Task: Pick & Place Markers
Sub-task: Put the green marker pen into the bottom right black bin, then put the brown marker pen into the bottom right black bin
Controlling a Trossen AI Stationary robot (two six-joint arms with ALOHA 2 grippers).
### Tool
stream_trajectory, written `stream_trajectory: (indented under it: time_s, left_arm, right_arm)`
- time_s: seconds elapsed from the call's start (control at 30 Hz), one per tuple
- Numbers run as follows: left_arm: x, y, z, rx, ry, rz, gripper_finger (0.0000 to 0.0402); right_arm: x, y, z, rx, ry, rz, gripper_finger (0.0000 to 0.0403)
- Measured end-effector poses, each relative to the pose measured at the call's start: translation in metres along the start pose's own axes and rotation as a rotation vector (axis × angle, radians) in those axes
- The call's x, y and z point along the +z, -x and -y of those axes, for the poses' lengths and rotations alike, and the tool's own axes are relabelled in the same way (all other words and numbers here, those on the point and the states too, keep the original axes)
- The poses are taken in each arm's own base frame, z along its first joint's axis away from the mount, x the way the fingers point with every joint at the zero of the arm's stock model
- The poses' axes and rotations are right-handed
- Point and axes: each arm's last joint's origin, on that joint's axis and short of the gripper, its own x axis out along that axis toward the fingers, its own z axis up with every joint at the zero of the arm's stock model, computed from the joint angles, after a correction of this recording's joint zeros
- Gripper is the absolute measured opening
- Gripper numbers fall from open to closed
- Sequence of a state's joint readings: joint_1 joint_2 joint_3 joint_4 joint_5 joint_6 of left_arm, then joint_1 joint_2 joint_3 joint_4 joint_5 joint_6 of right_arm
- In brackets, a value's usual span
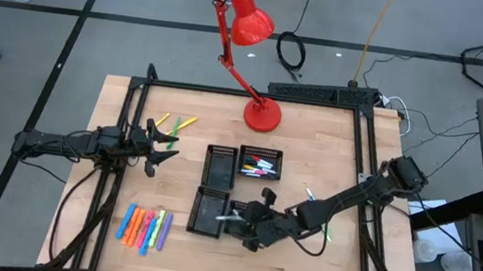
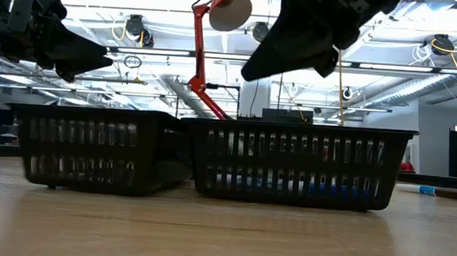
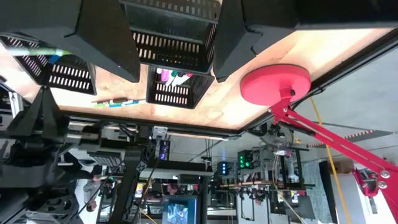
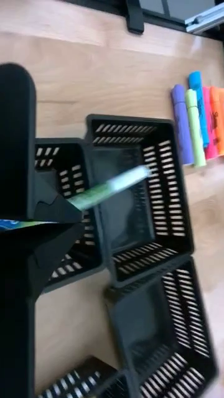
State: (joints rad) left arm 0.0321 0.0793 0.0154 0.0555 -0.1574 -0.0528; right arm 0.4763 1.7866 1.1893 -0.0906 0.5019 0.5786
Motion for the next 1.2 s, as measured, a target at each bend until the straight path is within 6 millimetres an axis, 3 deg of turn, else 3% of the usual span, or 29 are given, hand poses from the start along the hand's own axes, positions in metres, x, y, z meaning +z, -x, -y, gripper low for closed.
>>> stream_trajectory:
  time_s: [0.57,0.7,0.93,1.07,1.2]
  left_arm:
    - [0.0,0.0,0.0,0.0,0.0,0.0,0.0209]
    - [0.0,0.0,0.0,0.0,0.0,0.0,0.0209]
    - [0.0,0.0,0.0,0.0,0.0,0.001,0.0209]
    - [0.0,0.0,0.0,0.0,0.0,0.0,0.0209]
    - [0.0,0.0,0.0,0.0,0.0,0.0,0.0209]
  right_arm:
    - [-0.002,-0.003,0.004,0.018,0.015,-0.015,0.0001]
    - [0.009,-0.004,0.001,0.047,-0.001,0.092,0.0001]
    - [0.034,-0.006,0.004,0.078,0.125,0.28,0.0006]
    - [0.054,0.012,0.006,0.063,0.222,0.353,0.003]
    - [0.082,0.046,0.009,-0.095,0.251,0.294,0.0082]
